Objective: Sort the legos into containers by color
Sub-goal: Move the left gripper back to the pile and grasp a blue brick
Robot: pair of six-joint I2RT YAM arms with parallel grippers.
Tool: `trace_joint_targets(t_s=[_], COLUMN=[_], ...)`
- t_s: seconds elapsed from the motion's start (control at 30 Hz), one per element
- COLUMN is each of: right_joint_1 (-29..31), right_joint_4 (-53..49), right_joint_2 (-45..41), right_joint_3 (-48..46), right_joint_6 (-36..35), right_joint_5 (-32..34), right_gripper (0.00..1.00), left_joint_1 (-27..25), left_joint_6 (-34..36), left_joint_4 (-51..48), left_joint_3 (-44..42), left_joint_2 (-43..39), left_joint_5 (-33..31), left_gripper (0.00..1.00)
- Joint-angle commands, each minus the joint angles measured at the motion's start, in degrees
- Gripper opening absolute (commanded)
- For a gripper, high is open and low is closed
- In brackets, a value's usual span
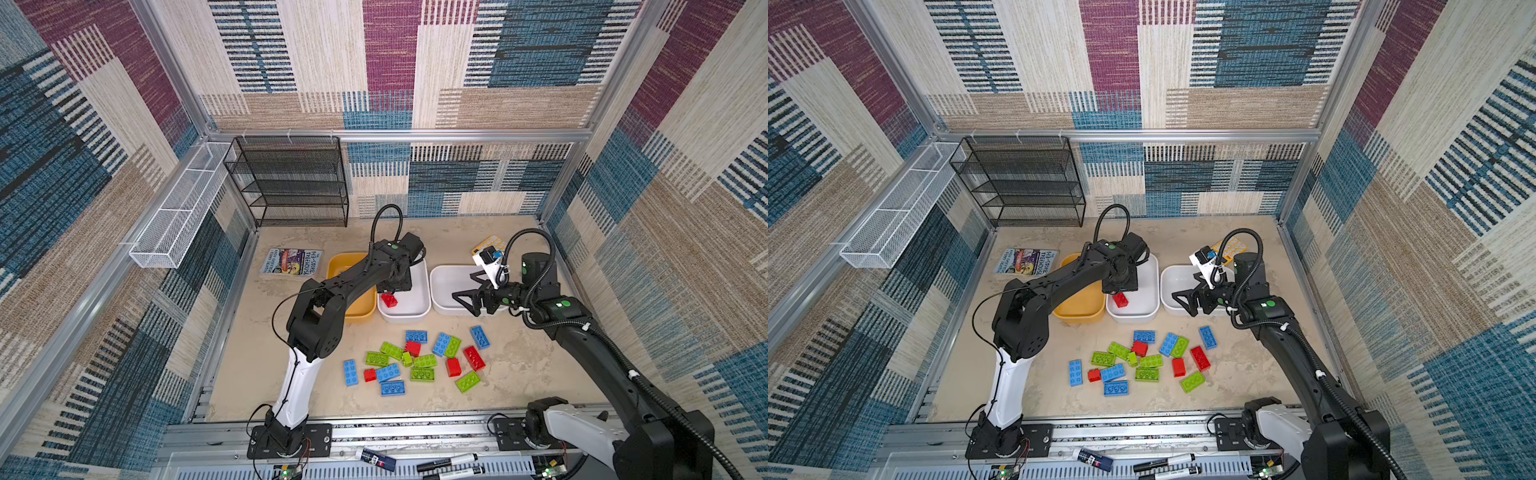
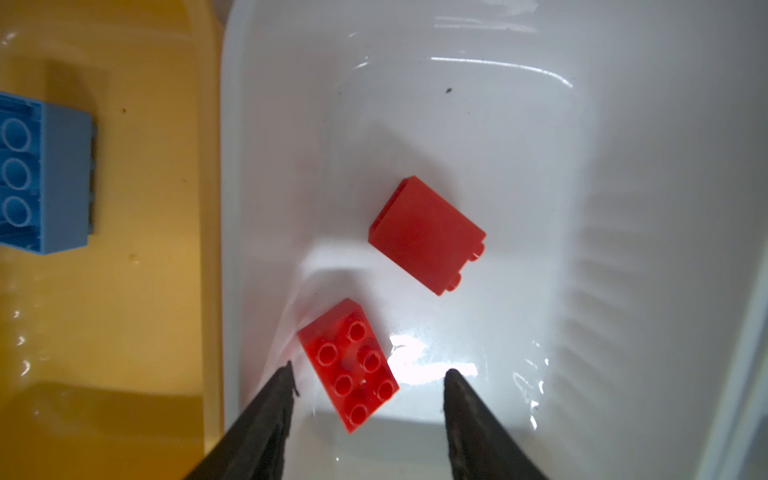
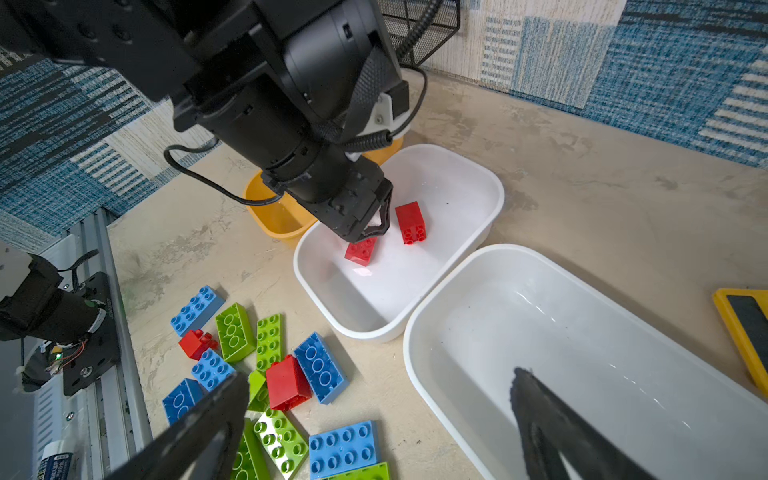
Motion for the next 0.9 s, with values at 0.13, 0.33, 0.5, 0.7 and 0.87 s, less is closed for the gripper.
trace_joint_targets(t_s=[0.13,0.33,0.5,0.7,0.87], right_joint_1=[0.07,0.07,0.07,0.05,0.15], right_joint_4=[-0.41,-1.09,-1.65,-1.76,-1.70], right_joint_2=[-0.21,0.23,0.40,-0.27,-0.64], right_joint_3=[1.27,1.76,2.10,1.45,0.74], right_joint_6=[-0.21,-0.65,-0.57,0.00,0.53], right_joint_5=[-0.73,-2.28,-3.63,-5.49,-6.11], right_gripper=[0.99,0.99,0.99,0.99,0.99], left_joint_1=[-0.56,-1.20,-1.16,-1.23,-1.82], left_joint_6=[0.23,-3.37,-4.16,-3.46,-5.81], left_joint_4=[-4.28,-8.06,-9.64,-6.65,0.92], left_joint_3=[-9.68,-28.81,-40.21,-49.49,-57.07], left_joint_2=[-16.34,-34.06,-42.27,-44.53,-45.22], left_joint_5=[3.90,7.87,9.99,9.41,10.43], left_gripper=[0.70,0.71,0.71,0.69,0.68])
